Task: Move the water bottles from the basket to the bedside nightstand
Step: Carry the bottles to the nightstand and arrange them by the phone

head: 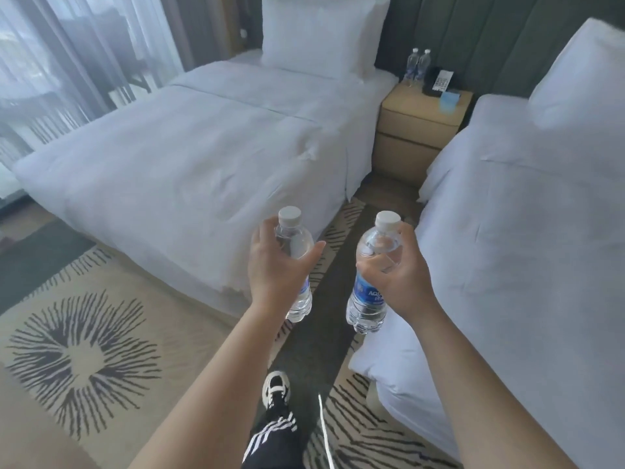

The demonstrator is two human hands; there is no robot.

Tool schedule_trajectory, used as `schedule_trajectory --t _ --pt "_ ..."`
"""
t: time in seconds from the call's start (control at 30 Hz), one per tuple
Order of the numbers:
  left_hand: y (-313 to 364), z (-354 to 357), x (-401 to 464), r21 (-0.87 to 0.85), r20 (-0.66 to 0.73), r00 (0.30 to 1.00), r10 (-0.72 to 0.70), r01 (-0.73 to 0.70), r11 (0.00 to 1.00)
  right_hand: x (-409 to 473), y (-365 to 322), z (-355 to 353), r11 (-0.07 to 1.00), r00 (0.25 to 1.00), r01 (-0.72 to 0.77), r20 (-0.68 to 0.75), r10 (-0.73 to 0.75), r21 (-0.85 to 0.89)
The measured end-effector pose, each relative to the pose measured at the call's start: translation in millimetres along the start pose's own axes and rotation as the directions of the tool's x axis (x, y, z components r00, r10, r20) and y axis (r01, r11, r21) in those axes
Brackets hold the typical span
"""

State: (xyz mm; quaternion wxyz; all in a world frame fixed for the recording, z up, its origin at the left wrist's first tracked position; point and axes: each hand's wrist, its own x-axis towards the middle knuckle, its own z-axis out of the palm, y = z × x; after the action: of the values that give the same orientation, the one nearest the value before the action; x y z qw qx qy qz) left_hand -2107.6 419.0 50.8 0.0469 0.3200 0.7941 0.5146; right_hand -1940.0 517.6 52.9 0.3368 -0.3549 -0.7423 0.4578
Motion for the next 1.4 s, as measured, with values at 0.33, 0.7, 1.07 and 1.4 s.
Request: schedule_trajectory --t 0.33,0.7,1.07,1.4 --pt "-4 116 200 -0.039 0.191 0.978 0.079 -0.073 0.997 196 41 17 0.997 0.977 -0.075 -0.203 0.069 -0.024" --pt "30 244 380 -0.071 0.262 0.953 0.153 -0.14 0.988 376 71 -13 0.983 0.923 -0.162 -0.367 0.118 -0.091" --pt "74 435 522 -0.09 0.263 0.956 0.13 -0.11 0.99 578 167 -97 0.975 0.91 -0.214 -0.374 0.178 -0.057" --pt "146 590 638 -0.128 0.281 0.952 0.124 -0.091 0.988 760 219 -192 0.98 0.922 -0.191 -0.353 0.161 -0.052"
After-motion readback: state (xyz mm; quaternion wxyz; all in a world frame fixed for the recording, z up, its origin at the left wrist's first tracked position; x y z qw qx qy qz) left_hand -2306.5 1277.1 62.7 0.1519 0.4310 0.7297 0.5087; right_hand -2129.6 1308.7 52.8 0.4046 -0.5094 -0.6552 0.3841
